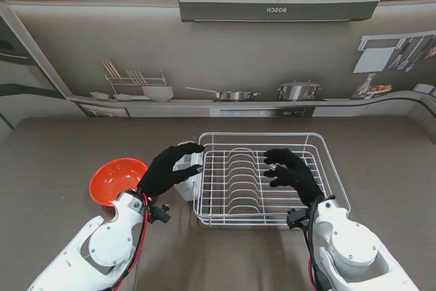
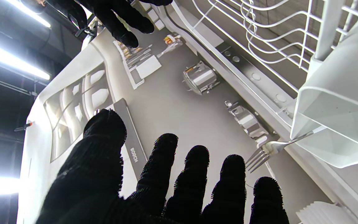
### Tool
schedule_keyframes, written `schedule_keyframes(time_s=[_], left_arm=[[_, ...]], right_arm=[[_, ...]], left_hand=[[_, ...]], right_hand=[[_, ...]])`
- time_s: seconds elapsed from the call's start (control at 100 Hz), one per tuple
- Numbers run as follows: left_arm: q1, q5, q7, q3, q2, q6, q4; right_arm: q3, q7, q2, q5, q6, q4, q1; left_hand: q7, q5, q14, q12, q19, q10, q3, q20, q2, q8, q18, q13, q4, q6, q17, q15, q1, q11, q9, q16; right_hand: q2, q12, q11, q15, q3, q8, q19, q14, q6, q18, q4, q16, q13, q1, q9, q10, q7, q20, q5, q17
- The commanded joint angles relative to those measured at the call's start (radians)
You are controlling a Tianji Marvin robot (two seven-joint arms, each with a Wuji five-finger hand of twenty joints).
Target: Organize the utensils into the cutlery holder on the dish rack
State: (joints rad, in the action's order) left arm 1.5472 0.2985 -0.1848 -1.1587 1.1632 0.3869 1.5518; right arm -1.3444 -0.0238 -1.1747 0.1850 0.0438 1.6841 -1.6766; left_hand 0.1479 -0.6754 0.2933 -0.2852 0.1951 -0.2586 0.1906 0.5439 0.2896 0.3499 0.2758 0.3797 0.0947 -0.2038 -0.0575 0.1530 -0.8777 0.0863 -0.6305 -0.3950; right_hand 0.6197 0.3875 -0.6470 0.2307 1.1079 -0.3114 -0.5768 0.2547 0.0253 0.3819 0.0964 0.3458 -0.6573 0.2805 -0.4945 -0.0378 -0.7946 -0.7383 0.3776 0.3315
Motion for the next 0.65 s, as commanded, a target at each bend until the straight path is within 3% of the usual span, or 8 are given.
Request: schedule_keyframes(time_s=[0.0, 0.64], left_arm=[[0.013, -0.010, 0.016, 0.003, 0.009, -0.007, 0.012], [0.036, -0.030, 0.006, -0.001, 0.013, -0.020, 0.026]], right_arm=[[-0.001, -0.021, 0.003, -0.013, 0.012, 0.008, -0.007], [-0.011, -0.043, 0.014, -0.050, 0.041, 0.019, -0.019]], left_hand=[[-0.012, 0.017, -0.021, 0.009, -0.031, 0.016, -0.036, -0.004, -0.037, -0.008, -0.042, -0.019, -0.033, -0.003, 0.005, -0.022, -0.016, -0.007, 0.026, 0.015], [-0.008, 0.011, -0.017, 0.003, -0.031, 0.014, -0.086, -0.003, -0.052, -0.011, -0.040, -0.018, -0.040, -0.007, 0.012, -0.022, -0.040, -0.005, 0.016, 0.016]], right_hand=[[0.038, 0.001, 0.002, -0.006, -0.029, 0.021, 0.018, -0.038, 0.039, -0.027, 0.012, 0.003, 0.015, -0.002, 0.022, 0.048, 0.002, -0.016, -0.027, -0.005], [0.084, 0.004, 0.001, 0.000, -0.037, 0.026, 0.025, -0.053, 0.047, -0.046, 0.018, 0.001, 0.023, 0.005, 0.031, 0.068, 0.007, -0.017, -0.038, -0.008]])
